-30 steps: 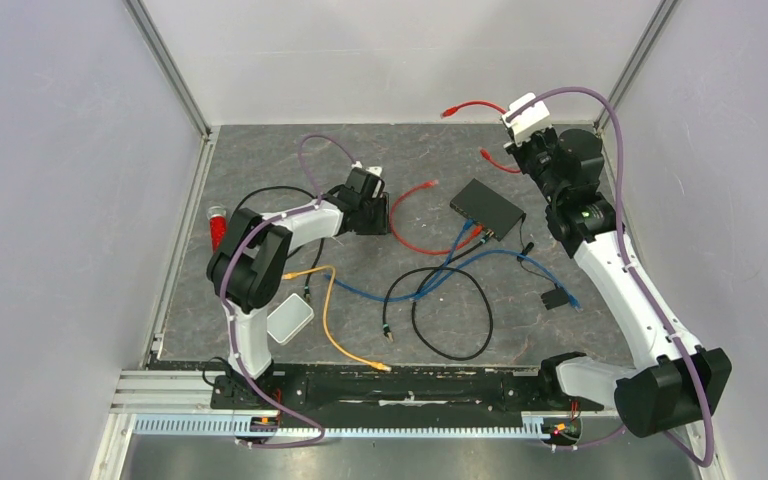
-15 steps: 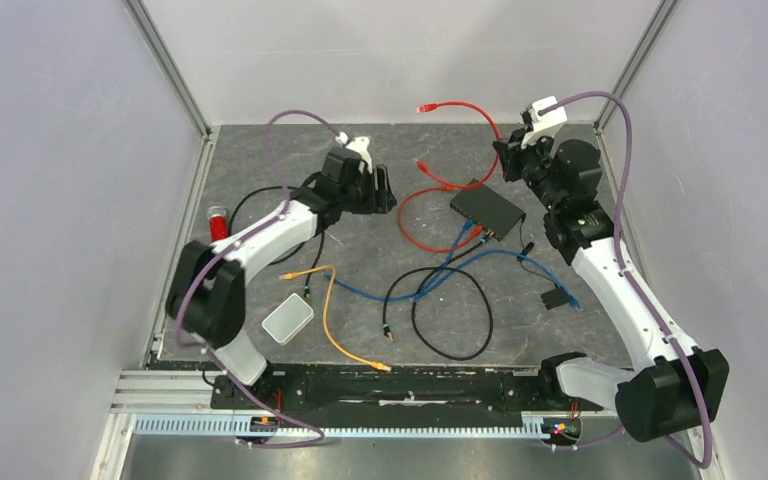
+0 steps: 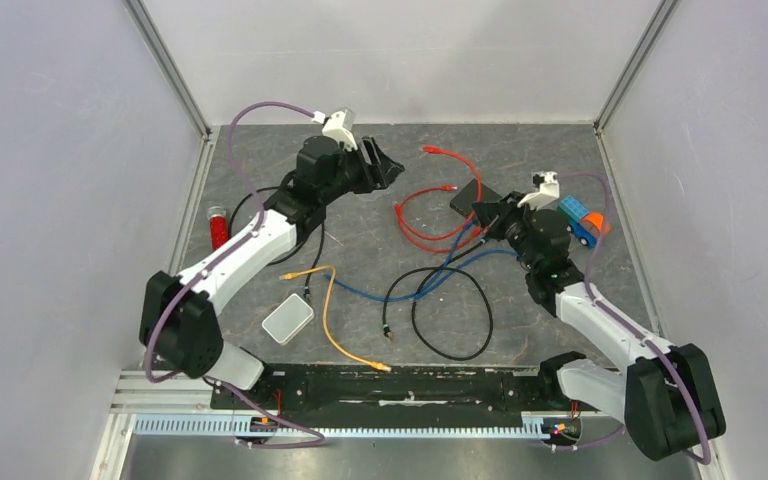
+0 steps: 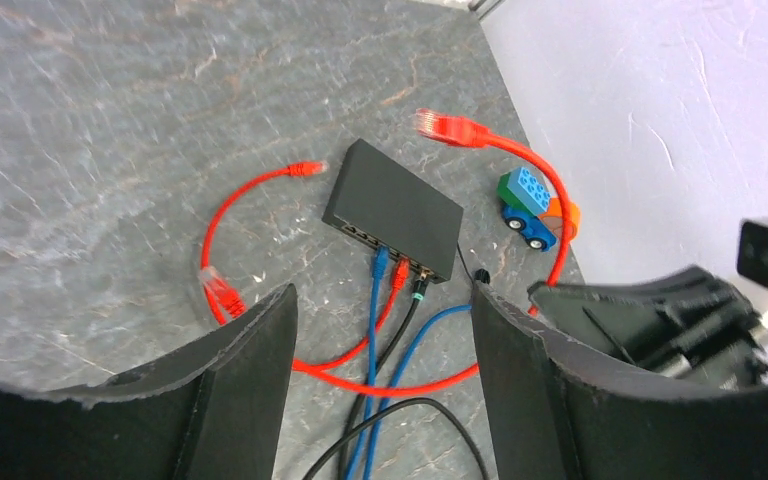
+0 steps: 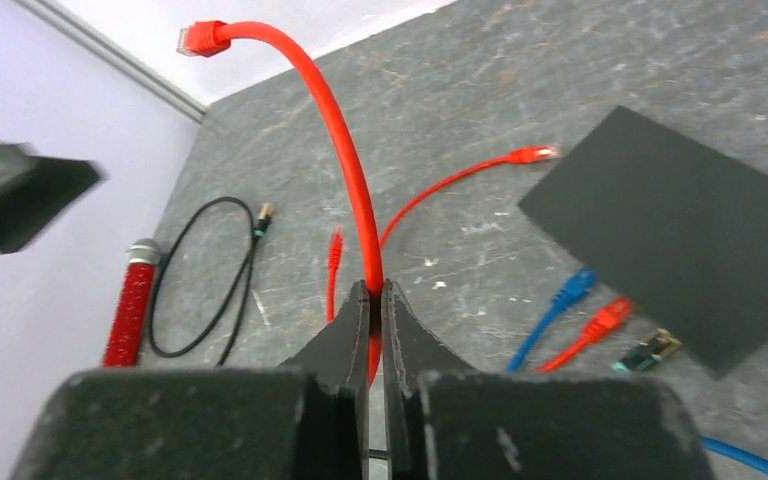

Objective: Insert the plug into the switch port
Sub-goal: Pick up the connector from the center of the board.

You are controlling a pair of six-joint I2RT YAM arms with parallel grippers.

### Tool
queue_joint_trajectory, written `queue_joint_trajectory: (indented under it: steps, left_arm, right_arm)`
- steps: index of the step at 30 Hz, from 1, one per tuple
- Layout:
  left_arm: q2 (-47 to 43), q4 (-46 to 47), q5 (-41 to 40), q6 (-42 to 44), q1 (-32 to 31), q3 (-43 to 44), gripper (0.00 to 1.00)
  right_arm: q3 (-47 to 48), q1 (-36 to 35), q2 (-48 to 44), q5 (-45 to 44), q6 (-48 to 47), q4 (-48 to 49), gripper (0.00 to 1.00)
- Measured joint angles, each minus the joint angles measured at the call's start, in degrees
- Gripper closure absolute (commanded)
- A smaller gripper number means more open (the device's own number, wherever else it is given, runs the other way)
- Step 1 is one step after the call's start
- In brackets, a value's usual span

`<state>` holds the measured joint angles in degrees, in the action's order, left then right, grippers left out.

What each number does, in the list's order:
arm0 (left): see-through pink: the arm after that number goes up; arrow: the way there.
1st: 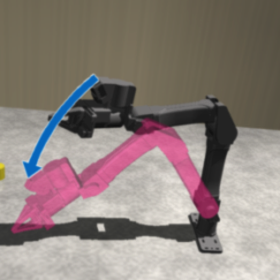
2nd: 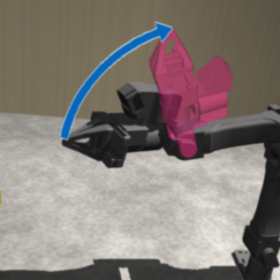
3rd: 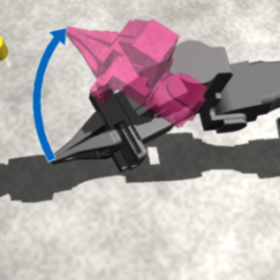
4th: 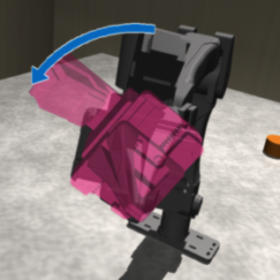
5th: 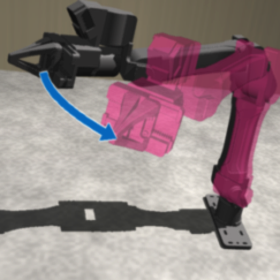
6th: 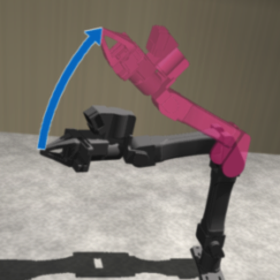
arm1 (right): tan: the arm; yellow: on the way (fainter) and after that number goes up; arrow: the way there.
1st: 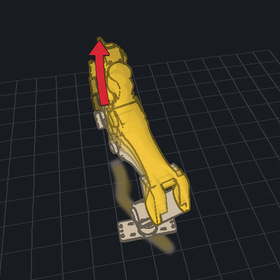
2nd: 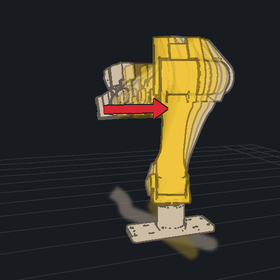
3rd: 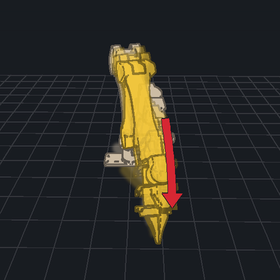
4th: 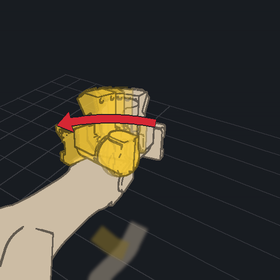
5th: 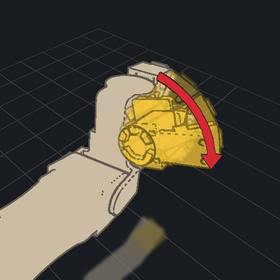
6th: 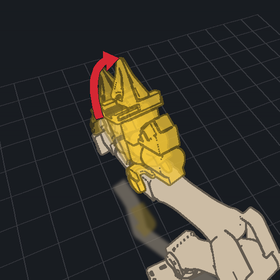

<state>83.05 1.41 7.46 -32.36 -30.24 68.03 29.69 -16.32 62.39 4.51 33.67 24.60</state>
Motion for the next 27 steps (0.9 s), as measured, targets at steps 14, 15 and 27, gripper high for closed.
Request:
queue_joint_trajectory:
  steps: [14, 15, 27]
  left_arm:
    - [7.45, 9.07, 2.19, -19.3, -2.05, 0.85, 0.3]
    - [7.45, 9.79, 2.16, -19.71, -2.27, 0.83, 0.3]
    - [7.45, 15.02, 2.12, -25.55, -2.78, 0.37, 0.34]
  right_arm:
    - [-5.64, -14.19, -2.56, -17.97, -6.71, 14.93, 1.0]
    - [-5.86, -14.78, -2.4, -18.73, -7.48, 15.56, 1.0]
    - [-7.17, -20.98, -1.46, -25.92, -15.98, 19.61, 1.0]
